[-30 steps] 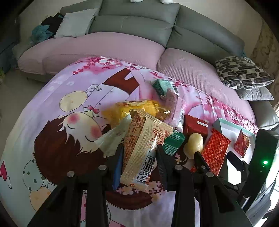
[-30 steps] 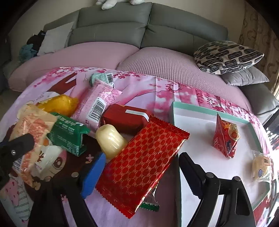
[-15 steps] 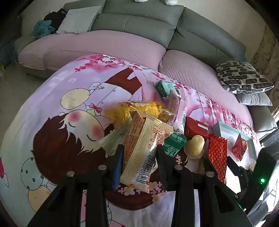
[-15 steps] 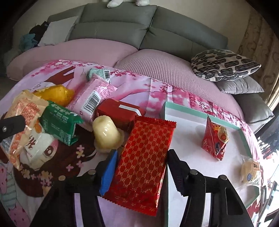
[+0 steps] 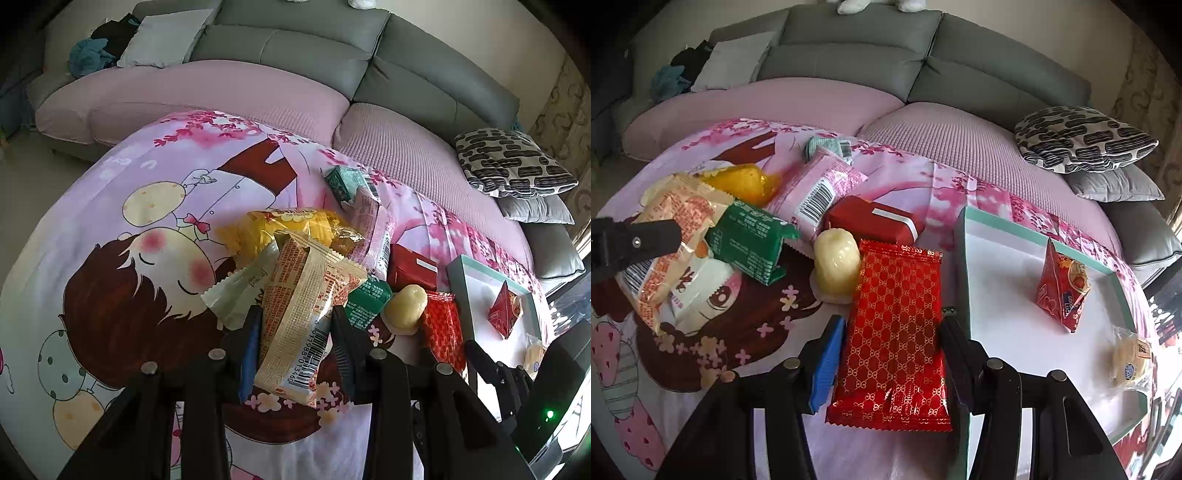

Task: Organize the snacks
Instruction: 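Grasp the biscuit pack with the left gripper while the right gripper grasps the red wafer bar, then lift the biscuit pack and red wafer bar and carry them over the tray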

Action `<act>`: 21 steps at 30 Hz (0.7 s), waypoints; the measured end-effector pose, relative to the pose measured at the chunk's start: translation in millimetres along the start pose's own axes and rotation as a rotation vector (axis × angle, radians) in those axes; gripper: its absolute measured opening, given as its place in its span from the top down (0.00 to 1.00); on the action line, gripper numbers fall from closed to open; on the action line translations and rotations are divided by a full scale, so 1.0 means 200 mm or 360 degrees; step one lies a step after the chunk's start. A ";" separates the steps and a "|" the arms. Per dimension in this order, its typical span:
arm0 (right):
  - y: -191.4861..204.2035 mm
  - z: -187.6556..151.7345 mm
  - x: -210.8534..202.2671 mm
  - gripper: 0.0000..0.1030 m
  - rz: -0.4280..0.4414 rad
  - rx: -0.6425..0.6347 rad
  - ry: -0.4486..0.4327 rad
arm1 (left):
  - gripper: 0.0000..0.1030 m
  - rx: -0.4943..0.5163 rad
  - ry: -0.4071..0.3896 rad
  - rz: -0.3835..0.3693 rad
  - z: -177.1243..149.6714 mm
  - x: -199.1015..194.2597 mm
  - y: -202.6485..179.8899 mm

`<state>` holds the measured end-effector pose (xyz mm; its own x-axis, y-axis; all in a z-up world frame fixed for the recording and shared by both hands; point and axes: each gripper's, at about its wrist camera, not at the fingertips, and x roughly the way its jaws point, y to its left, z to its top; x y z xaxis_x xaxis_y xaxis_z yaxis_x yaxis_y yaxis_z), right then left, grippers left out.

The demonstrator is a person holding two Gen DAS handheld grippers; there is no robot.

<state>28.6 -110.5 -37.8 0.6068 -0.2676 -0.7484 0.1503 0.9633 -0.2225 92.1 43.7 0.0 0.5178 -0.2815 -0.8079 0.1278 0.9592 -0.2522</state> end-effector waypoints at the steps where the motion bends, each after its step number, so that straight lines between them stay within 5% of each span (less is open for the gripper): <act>1: -0.01 0.00 0.01 0.46 0.0000 0.0012 0.0004 | 0.63 0.0001 0.0002 -0.0001 0.00 0.00 0.00; 10: -0.04 -0.01 0.05 0.46 0.0032 0.0084 0.0020 | 0.63 0.0022 0.0017 0.0006 -0.01 0.02 -0.02; 21: -0.10 0.00 -0.02 0.57 0.0149 0.0166 -0.0030 | 0.63 0.0053 0.0009 0.0061 -0.02 0.01 -0.05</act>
<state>23.5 -128.8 -30.9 0.6365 -0.1769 -0.7507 0.1722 0.9814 -0.0853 88.6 34.0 -2.0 0.5182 -0.2448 -0.8195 0.1362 0.9695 -0.2035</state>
